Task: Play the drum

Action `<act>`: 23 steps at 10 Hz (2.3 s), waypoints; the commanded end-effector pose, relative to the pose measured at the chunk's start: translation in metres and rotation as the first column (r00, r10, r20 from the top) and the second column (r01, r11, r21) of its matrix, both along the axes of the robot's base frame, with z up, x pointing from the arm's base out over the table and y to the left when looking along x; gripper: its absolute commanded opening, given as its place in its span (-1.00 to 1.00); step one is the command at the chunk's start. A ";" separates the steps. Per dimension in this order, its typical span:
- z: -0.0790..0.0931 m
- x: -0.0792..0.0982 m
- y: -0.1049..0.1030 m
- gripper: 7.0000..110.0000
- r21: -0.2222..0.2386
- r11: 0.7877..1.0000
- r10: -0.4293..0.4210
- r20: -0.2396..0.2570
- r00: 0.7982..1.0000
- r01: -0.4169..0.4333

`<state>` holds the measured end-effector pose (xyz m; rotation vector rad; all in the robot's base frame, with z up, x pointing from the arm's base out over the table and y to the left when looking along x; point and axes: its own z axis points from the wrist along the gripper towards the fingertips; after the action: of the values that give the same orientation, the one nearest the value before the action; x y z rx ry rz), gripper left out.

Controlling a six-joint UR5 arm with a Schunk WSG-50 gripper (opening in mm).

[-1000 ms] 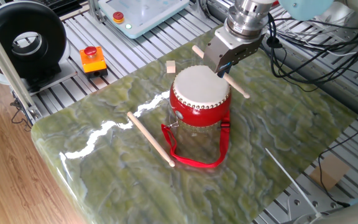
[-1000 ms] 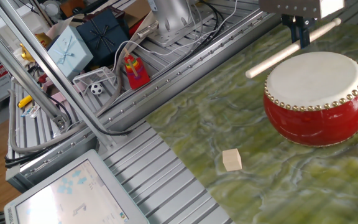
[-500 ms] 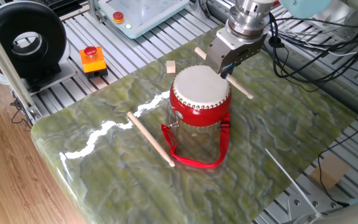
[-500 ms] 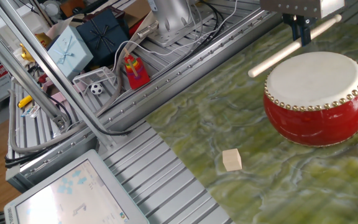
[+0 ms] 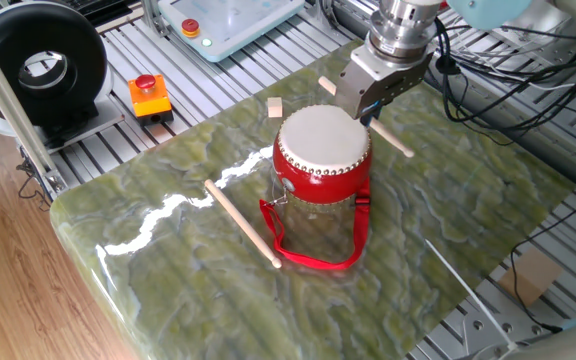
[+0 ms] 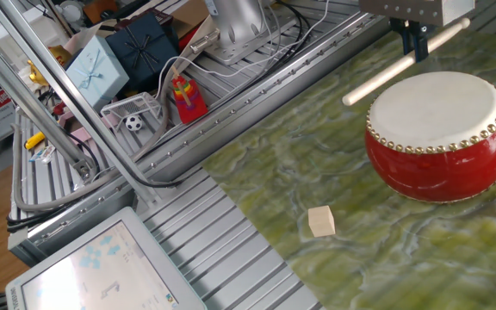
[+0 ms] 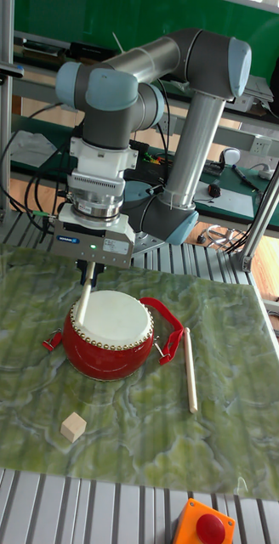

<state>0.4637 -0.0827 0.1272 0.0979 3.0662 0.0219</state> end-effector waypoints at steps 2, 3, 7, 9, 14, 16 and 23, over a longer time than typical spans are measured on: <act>0.003 -0.001 0.007 -1.00 0.033 0.999 0.012 -0.017 1.000 -0.011; 0.010 0.016 0.005 -1.00 0.054 0.998 0.024 -0.019 1.000 -0.023; 0.001 0.034 0.002 -1.00 0.045 0.999 0.015 -0.020 1.000 -0.014; -0.002 0.037 0.010 -1.00 0.029 1.000 -0.005 -0.025 1.000 0.006; -0.002 0.039 0.021 -1.00 0.048 0.998 -0.043 -0.019 0.999 0.044; -0.002 0.039 0.036 -1.00 0.053 0.998 -0.045 -0.007 0.999 0.045; -0.006 0.029 0.042 -1.00 0.032 0.999 0.027 -0.016 1.000 -0.026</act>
<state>0.4939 -0.0414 0.1215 0.0949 3.0808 0.0676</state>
